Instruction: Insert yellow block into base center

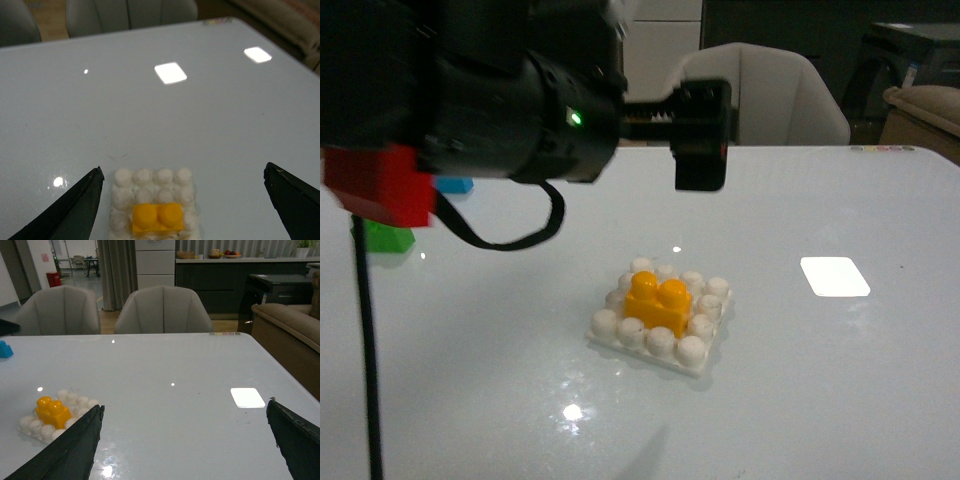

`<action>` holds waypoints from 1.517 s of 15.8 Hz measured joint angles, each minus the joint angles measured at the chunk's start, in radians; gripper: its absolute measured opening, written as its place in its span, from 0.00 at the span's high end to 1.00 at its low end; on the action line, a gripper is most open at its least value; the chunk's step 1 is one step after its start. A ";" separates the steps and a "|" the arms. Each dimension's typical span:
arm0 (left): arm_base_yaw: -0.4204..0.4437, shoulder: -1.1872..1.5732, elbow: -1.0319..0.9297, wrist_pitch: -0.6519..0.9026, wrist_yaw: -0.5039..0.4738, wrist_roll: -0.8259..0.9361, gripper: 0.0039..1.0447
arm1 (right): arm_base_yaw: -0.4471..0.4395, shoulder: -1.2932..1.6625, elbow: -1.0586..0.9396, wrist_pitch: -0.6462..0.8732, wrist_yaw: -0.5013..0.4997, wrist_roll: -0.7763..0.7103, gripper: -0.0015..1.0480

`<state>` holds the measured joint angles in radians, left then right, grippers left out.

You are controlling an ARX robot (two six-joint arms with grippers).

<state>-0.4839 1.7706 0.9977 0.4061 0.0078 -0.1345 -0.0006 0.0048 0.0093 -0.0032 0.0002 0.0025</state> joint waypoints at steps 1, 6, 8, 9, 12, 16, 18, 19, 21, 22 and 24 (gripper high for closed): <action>0.019 -0.120 -0.082 0.032 0.035 -0.016 0.06 | 0.000 0.000 0.000 0.000 0.000 0.000 0.06; 0.146 -0.641 -0.481 0.184 -0.209 0.073 0.26 | 0.000 0.000 0.000 0.000 0.000 0.000 0.06; 0.333 -0.894 -0.679 0.118 -0.189 0.108 0.49 | 0.000 0.000 0.000 0.000 0.000 0.000 0.06; 0.360 -0.967 -0.732 0.120 -0.161 0.113 0.61 | 0.000 0.000 0.000 0.000 0.000 0.000 0.06; 0.390 -1.062 -0.819 0.117 -0.103 0.117 0.96 | 0.000 0.000 0.000 0.000 0.000 0.000 0.06; 0.485 -1.193 -0.895 0.066 -0.008 0.121 0.99 | 0.000 0.000 0.000 0.000 0.000 0.000 0.06; 0.481 -1.258 -0.927 0.026 -0.008 0.121 0.99 | 0.000 0.000 0.000 0.000 0.000 0.000 0.06; 0.483 -1.289 -0.937 0.006 -0.008 0.121 0.99 | 0.000 0.000 0.000 0.000 0.000 0.000 0.06; 0.483 -1.355 -0.950 -0.040 -0.008 0.121 0.99 | 0.000 0.000 0.000 0.000 0.000 0.000 0.06; 0.483 -1.383 -0.959 -0.062 -0.008 0.121 0.99 | 0.000 0.000 0.000 0.000 0.000 0.000 0.06; 0.483 -1.423 -0.987 -0.061 -0.008 0.121 0.99 | 0.000 0.000 0.000 0.000 0.000 0.000 0.06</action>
<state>-0.0010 0.3481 0.0105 0.3450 0.0002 -0.0135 -0.0006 0.0044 0.0093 -0.0032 0.0002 0.0021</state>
